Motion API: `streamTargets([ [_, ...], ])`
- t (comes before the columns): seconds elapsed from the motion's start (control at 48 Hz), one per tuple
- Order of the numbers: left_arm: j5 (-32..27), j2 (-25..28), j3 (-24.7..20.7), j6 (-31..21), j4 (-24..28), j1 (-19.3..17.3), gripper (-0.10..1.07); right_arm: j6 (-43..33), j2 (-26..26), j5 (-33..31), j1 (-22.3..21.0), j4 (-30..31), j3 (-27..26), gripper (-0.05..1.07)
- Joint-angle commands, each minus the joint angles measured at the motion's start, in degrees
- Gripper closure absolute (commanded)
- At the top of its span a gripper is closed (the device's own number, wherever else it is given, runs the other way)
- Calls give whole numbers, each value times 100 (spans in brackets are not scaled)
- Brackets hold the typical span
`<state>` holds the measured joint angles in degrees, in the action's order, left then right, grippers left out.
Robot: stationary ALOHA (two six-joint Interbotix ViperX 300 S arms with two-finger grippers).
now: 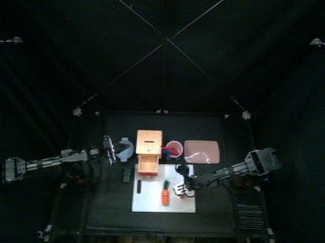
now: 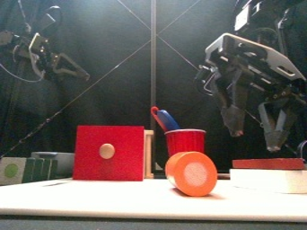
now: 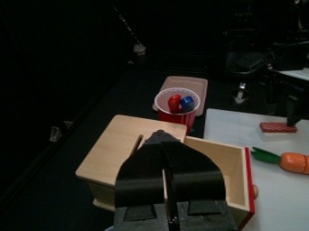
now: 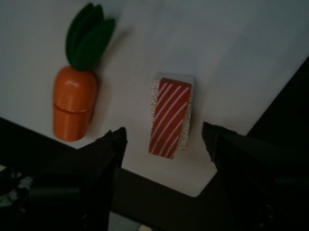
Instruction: Grab salmon sushi
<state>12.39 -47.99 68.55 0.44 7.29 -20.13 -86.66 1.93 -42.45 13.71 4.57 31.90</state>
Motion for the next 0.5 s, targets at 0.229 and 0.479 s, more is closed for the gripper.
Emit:
streamTargets([
  [0.229,26,18,26,0,70,18,86,53,404,18,26,26,-237,6],
  [0.479,26,-53,9,0,70,18,86,-9,563,-88,35,62,-281,8],
])
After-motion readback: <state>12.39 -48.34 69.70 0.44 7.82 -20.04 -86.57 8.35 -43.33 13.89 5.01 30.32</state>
